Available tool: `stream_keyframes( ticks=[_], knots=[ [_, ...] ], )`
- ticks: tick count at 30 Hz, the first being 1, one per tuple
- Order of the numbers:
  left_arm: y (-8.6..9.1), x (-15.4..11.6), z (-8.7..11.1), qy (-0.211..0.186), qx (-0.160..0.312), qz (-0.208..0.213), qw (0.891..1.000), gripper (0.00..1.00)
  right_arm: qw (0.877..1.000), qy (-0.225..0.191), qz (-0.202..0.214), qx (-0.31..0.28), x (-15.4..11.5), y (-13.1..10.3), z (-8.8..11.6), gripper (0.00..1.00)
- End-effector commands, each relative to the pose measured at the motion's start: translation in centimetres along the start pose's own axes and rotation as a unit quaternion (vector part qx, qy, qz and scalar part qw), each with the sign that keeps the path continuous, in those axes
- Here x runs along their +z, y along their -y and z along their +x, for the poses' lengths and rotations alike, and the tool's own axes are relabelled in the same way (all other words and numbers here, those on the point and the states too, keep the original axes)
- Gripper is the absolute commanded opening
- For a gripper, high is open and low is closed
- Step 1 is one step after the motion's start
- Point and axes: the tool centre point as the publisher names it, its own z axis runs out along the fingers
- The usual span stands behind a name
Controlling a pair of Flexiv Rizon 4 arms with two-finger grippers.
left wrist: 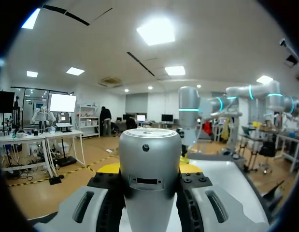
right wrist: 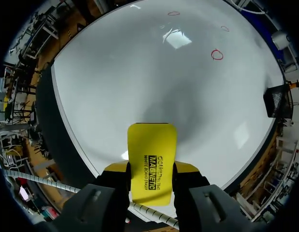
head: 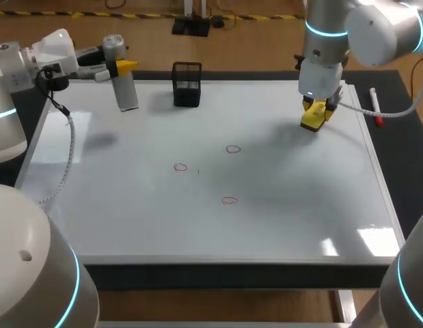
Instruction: Pick up the inspection probe, press it on each red-marked spot on the whiteboard one by one, put down the probe, pick up the eraser, and wipe off all the red marks.
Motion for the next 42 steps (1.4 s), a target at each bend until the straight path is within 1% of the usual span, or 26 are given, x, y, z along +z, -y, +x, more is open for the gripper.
stream_keyframes(
  ticks=[1,5,9,14,17,22,26,28,30,32,42],
  knots=[
    [0.3,0.7,2.9,-0.003,0.003,0.004,1.0,0.0,1.0,-0.001,0.001,-0.001,-0.1,0.0,0.1,0.0],
    [-0.1,2.1,5.7,-0.015,0.007,0.019,1.0,0.0,1.0,-0.001,0.001,-0.001,-0.1,0.0,0.1,0.0],
    [-0.7,3.4,8.3,-0.022,0.015,0.023,0.999,0.0,1.0,-0.001,0.001,-0.001,-0.1,0.0,0.1,0.0],
    [-1.0,4.6,10.8,-0.044,0.013,0.054,0.998,0.0,1.0,-0.001,0.001,-0.001,-0.1,0.0,0.1,0.0],
    [-1.1,4.8,11.7,-0.048,0.013,0.061,0.997,0.0,1.0,-0.001,0.001,-0.001,-0.1,0.0,0.1,0.0],
    [-1.5,5.3,13.3,-0.054,0.023,0.054,0.997,0.0,1.0,-0.001,0.001,-0.001,-0.1,0.0,0.1,0.0],
    [-2.2,5.5,14.3,-0.063,0.029,0.055,0.996,0.0,1.0,-0.001,0.001,-0.001,-0.1,0.0,0.1,0.0],
    [-2.7,5.8,14.8,-0.06,0.032,0.044,0.997,0.0,1.0,-0.001,0.001,-0.001,-0.1,0.0,0.1,0.0],
    [-3.2,5.9,15.3,-0.062,0.029,0.049,0.996,0.0,1.0,-0.001,0.001,-0.001,-0.1,0.0,0.1,0.0],
    [-3.6,6.1,15.7,-0.066,0.034,0.045,0.996,0.0,1.0,-0.001,0.001,-0.001,-0.1,0.0,0.1,0.0],
    [-4.7,6.0,16.5,-0.076,0.039,0.053,0.995,0.0,1.0,-0.001,0.001,-0.001,-0.1,0.0,0.1,0.0]
  ],
)
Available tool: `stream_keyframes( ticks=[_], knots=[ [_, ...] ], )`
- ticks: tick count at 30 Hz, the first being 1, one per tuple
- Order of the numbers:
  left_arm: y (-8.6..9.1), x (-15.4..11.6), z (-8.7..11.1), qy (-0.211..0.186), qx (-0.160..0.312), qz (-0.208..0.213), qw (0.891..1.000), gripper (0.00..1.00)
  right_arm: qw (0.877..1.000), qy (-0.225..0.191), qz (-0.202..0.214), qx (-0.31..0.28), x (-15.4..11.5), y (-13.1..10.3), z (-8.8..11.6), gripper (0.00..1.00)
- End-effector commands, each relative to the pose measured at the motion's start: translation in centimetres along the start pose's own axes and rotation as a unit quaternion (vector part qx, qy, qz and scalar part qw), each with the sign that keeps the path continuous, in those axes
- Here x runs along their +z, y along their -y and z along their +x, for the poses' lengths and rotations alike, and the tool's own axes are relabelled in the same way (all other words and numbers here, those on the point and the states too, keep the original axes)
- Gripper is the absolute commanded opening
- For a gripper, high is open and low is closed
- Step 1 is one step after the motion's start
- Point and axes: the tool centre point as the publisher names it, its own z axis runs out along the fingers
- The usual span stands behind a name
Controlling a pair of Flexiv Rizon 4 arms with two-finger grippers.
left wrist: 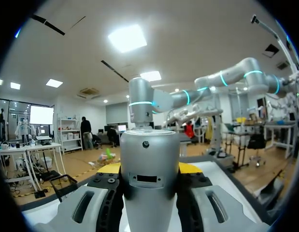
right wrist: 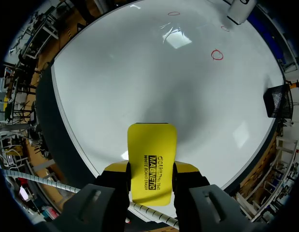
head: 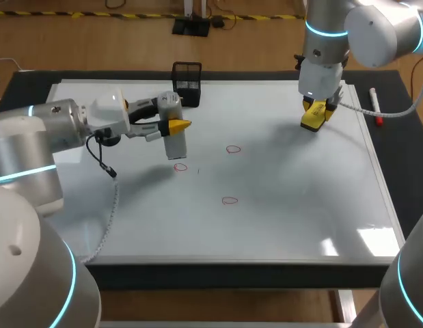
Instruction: Pick up the inspection probe, press it on each red-marked spot on the whiteboard one by one, put down the probe, pick up the eraser, and wipe off all the red marks.
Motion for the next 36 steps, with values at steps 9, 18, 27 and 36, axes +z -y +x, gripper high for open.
stream_keyframes(
  ticks=[9,18,27,36],
  knots=[
    [-1.5,-0.4,0.1,-0.008,-0.007,0.003,1.0,0.0,1.0,-0.001,0.001,-0.001,-0.1,0.0,0.1,0.0],
    [-2.5,-0.1,0.7,-0.014,-0.007,-0.001,1.0,0.0,1.0,-0.001,0.001,-0.001,-0.1,0.0,0.1,0.0],
    [-3.2,-0.1,1.0,-0.014,-0.009,-0.003,1.0,0.0,1.0,-0.001,0.001,-0.001,-0.1,0.0,0.1,0.0],
    [-3.9,0.0,1.2,-0.015,-0.012,-0.003,1.0,0.0,1.0,-0.001,0.001,-0.001,-0.1,0.0,0.1,0.0]
  ],
)
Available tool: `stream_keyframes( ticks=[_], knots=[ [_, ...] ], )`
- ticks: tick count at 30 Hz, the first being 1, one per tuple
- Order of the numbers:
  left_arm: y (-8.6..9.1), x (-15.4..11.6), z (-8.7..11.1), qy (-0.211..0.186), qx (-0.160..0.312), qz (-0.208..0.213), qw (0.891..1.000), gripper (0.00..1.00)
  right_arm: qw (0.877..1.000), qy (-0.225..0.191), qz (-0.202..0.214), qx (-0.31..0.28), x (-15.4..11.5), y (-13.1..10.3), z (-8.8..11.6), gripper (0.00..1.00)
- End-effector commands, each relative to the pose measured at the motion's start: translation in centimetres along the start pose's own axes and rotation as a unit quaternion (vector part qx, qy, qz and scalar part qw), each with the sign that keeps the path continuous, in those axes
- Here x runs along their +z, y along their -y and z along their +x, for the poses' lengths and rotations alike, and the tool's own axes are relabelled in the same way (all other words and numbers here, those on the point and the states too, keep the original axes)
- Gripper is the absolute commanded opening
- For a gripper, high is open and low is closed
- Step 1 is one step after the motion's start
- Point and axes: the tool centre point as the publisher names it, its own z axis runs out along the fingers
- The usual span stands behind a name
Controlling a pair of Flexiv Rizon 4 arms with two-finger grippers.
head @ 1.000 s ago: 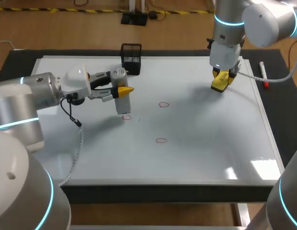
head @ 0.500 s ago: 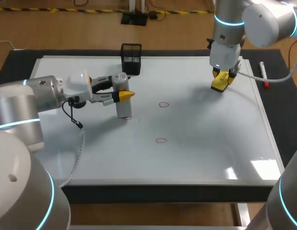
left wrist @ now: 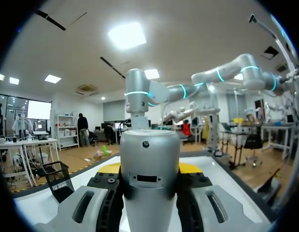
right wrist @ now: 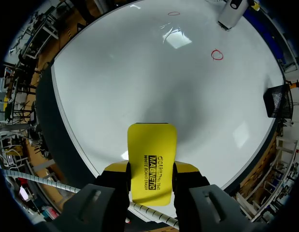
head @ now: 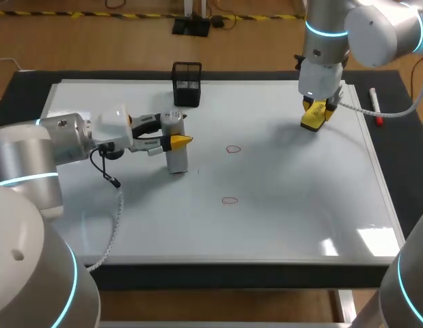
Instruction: Pick up the inspection probe, press it on each red-marked spot on the whiteboard one by one, put down the probe, pick up the eraser, and wipe off all the red marks.
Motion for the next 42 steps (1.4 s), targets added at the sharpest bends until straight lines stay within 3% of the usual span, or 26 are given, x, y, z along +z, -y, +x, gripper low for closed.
stream_keyframes(
  ticks=[1,42],
  knots=[
    [-0.2,0.15,-0.05,-0.002,0.002,0.001,1.0,0.0,1.0,-0.001,0.001,-0.001,-0.14,0.04,0.08,0.0],
    [-0.38,-0.24,0.28,-0.004,0.004,0.001,1.0,0.0,1.0,-0.001,0.001,-0.001,-0.14,0.04,0.08,0.0]
  ],
)
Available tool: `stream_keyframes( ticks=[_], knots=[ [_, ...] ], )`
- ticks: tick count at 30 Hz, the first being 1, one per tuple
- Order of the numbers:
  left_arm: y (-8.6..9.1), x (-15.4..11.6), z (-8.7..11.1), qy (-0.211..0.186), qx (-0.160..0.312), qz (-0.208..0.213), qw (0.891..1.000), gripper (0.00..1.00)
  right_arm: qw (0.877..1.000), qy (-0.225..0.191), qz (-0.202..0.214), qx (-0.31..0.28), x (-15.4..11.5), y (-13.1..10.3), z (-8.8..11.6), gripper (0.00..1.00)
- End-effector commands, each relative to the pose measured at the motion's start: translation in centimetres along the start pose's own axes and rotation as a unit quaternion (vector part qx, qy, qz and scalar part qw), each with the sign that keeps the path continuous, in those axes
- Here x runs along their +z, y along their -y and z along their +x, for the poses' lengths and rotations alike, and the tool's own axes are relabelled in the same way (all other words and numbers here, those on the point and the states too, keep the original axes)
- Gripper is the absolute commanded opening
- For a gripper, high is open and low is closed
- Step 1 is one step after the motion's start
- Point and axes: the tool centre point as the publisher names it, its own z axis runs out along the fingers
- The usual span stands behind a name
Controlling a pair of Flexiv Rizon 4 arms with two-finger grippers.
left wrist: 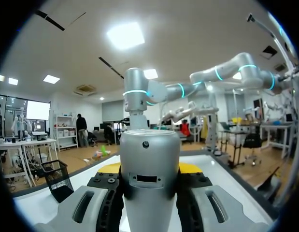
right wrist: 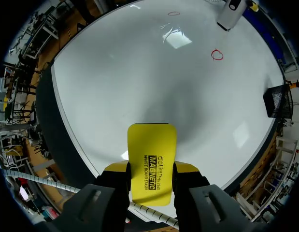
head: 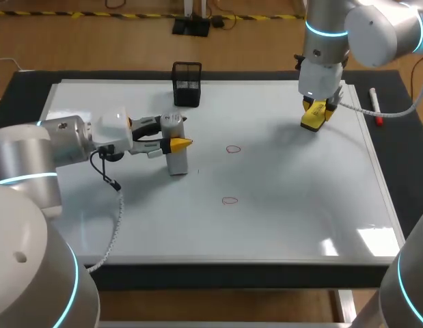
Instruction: Pick up the inspection probe, press it on each red-marked spot on the whiteboard one by one, put down the probe, pick up the eraser, and wipe off all the red marks.
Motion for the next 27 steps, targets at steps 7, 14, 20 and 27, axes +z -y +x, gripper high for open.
stream_keyframes(
  ticks=[7,14,20,27],
  knots=[
    [0.6,-0.4,0.2,0.009,0.003,0.005,1.0,0.0,1.0,-0.001,0.001,-0.001,-0.1,0.0,0.1,0.0],
    [2.5,-2.1,-0.6,0.033,0.007,0.008,0.999,0.0,1.0,-0.001,0.001,-0.001,-0.1,0.0,0.1,0.0],
    [3.6,-4.3,-2.0,0.061,0.012,0.019,0.998,0.0,1.0,-0.001,0.001,-0.001,-0.1,0.0,0.1,0.0],
    [4.8,-7.0,-4.1,0.088,0.026,0.01,0.996,0.0,1.0,-0.001,0.001,-0.001,-0.1,0.0,0.1,0.0]
  ],
)
